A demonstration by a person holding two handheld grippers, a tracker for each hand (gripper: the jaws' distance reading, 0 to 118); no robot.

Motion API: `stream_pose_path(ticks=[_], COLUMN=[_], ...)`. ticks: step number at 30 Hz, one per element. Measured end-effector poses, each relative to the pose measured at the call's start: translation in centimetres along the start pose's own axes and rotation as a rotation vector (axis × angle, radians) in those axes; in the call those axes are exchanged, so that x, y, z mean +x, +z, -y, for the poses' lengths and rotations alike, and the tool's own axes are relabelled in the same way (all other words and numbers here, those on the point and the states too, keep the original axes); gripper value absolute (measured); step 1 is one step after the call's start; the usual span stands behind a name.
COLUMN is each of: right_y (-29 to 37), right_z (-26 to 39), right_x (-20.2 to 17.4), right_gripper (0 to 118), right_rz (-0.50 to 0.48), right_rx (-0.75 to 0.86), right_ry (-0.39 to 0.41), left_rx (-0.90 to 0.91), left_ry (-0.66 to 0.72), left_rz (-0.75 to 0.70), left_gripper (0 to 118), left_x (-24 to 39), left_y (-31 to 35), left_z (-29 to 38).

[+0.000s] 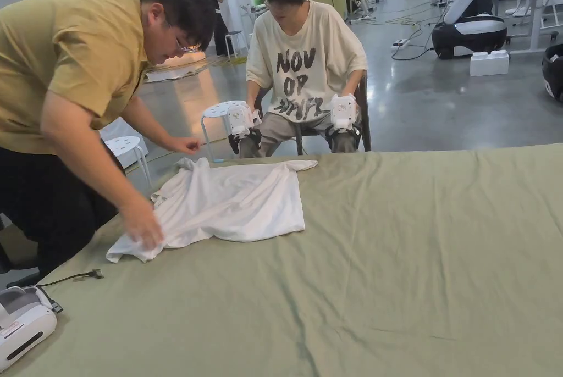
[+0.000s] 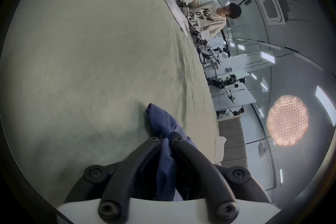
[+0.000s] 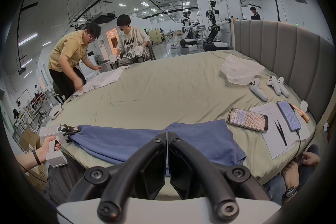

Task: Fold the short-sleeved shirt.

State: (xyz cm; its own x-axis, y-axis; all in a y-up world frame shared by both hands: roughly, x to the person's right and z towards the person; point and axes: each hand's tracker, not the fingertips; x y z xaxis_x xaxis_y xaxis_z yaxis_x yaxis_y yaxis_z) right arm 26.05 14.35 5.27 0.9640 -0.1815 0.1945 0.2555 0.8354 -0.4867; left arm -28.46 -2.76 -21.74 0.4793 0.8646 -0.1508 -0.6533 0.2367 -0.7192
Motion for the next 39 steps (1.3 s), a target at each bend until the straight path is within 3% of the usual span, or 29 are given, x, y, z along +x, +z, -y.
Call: stream_pose_path(ticks=[6,11,14,21,26,29,32,34,35,37,38,39], right_y=[0.4,0.5,0.2,0.2,1.2,1.7,2.1,2.2,2.2,2.0,2.0,1.9], right_z=[-0.4,-0.3,-0.2,-0.4,-0.1,0.5,1.2,1.5,1.6,1.8,1.9,1.9], right_x=[-0.3,-0.1,-0.1,-1.4,-1.4,-0.5,0.3,0.7,0.9,1.3,1.3,1.3], right_gripper=[0,0,0,0,0,0,0,0,0,0,0,0], right_rz=[-0.002,-0.007,-0.021,-0.045,-0.034,-0.019,0.000,0.010,0.015,0.017,0.018,0.019], right_rx=[0.008,0.012,0.010,0.031,0.034,0.031,0.032,0.029,0.026,0.017,0.015,0.015], right_ry=[0.003,-0.004,-0.030,-0.033,-0.027,-0.051,-0.075,-0.088,-0.094,-0.103,-0.107,-0.110], left_rx=[0.116,0.211,0.221,0.094,-0.061,-0.168,-0.173,-0.195,-0.207,-0.242,-0.217,-0.188], left_ry=[-0.005,-0.212,-0.420,-0.764,-0.816,-0.766,-0.804,-0.818,-0.809,-0.766,-0.754,-0.751], left_rz=[0.049,-0.101,-0.198,-0.149,-0.133,-0.129,-0.187,-0.183,-0.170,-0.088,-0.051,-0.046], left_gripper=[0,0,0,0,0,0,3,17,30,70,79,78], left_x=[2.1,4.2,7.3,15.1,17.0,16.8,16.9,16.7,16.6,16.8,16.9,17.0], left_y=[3.7,8.7,10.4,5.5,-1.1,-4.1,-5.9,-6.4,-6.6,-6.5,-6.0,-5.6], left_z=[-2.3,-6.8,-7.0,2.8,10.5,13.2,15.4,15.8,15.9,15.5,15.3,15.2])
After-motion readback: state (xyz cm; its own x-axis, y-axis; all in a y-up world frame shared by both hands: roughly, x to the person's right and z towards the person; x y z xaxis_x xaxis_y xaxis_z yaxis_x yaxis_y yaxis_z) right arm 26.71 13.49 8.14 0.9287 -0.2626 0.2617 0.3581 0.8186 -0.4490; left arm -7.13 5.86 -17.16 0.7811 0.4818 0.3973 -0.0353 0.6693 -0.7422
